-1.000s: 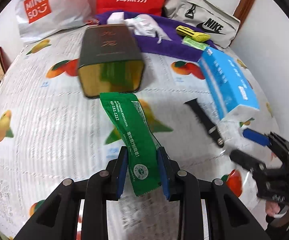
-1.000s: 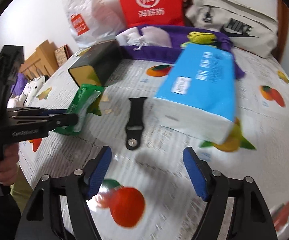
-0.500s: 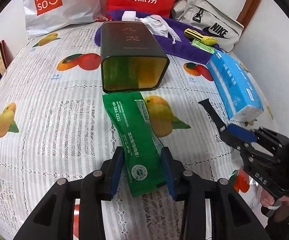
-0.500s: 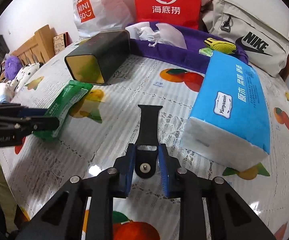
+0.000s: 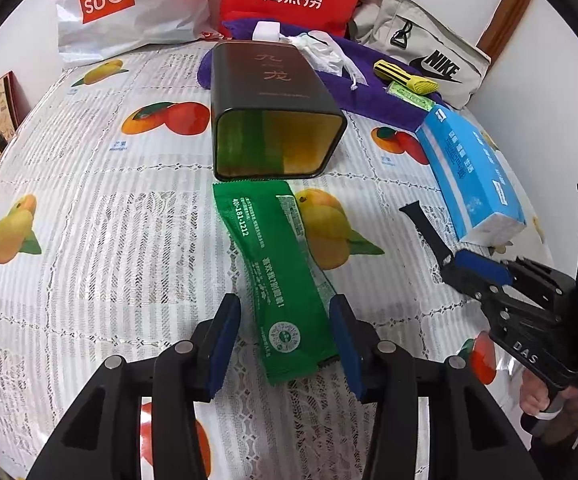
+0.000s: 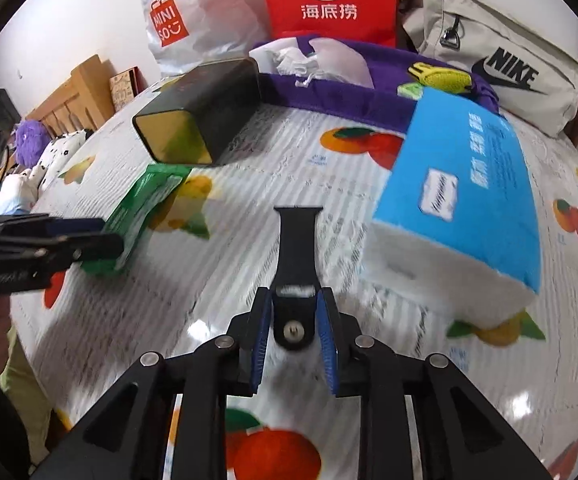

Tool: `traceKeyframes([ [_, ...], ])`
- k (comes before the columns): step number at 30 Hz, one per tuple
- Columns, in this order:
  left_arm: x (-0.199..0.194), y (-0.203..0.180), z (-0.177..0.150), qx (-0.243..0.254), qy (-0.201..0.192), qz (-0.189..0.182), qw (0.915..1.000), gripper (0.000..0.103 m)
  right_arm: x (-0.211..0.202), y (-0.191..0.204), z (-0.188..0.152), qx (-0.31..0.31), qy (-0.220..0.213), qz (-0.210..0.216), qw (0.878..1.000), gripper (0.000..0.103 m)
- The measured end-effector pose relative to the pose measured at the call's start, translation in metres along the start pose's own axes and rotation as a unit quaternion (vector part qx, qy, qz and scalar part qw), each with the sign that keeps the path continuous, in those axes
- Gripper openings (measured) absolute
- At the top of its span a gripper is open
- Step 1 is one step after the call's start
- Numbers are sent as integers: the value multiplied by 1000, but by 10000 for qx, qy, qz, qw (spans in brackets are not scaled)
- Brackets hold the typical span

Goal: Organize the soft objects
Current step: 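Grasp the black watch strap with the right tool while the left tool lifts the green packet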

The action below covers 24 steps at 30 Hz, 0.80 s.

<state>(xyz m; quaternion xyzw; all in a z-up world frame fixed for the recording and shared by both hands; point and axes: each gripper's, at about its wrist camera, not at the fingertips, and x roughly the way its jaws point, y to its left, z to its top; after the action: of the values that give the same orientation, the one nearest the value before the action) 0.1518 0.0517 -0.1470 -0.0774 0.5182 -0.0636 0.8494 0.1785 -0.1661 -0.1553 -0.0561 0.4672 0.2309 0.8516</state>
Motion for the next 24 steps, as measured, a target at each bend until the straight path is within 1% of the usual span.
traceKeyframes([
  [3,0,0,0,-22,-16,-3,10000,47,2,5,-2,-175,-123,-131,9997,22],
  [4,0,-1,1,-20,-22,5,10000,47,0,6,-4,-256,-140,-141,9995,21],
  [6,1,-2,1,-5,-38,29,10000,47,-3,3,-6,-180,-120,-64,9997,18],
  [7,1,-3,1,2,-41,36,10000,47,-6,2,-6,-144,-106,-20,9998,13],
  [8,1,-4,1,8,-39,33,10000,47,-8,1,-8,-125,-85,-47,9999,3],
  [11,1,-4,0,20,-49,2,10000,47,-17,-2,-14,-33,36,141,9999,2],
  [14,1,-4,0,24,-40,10,10000,47,-19,-1,-19,-75,30,91,9999,3],
  [16,0,-5,-1,50,-26,-9,10000,47,-19,-1,-18,-81,49,67,9999,4],
  [18,1,-6,-2,72,-22,4,10000,48,-18,-1,-16,-93,49,82,9999,8],
  [19,0,-6,-2,81,-24,8,10000,48,-16,-1,-14,-72,27,138,9999,15],
  [20,0,-5,-2,73,-24,2,10000,48,-14,-1,-12,-61,9,163,9998,24],
  [22,0,-5,-2,43,-18,-19,10000,48,-9,-1,-8,-74,-6,126,9999,35],
  [24,1,-5,-1,31,-8,-17,10000,48,-5,2,-4,-132,-51,106,9998,35],
])
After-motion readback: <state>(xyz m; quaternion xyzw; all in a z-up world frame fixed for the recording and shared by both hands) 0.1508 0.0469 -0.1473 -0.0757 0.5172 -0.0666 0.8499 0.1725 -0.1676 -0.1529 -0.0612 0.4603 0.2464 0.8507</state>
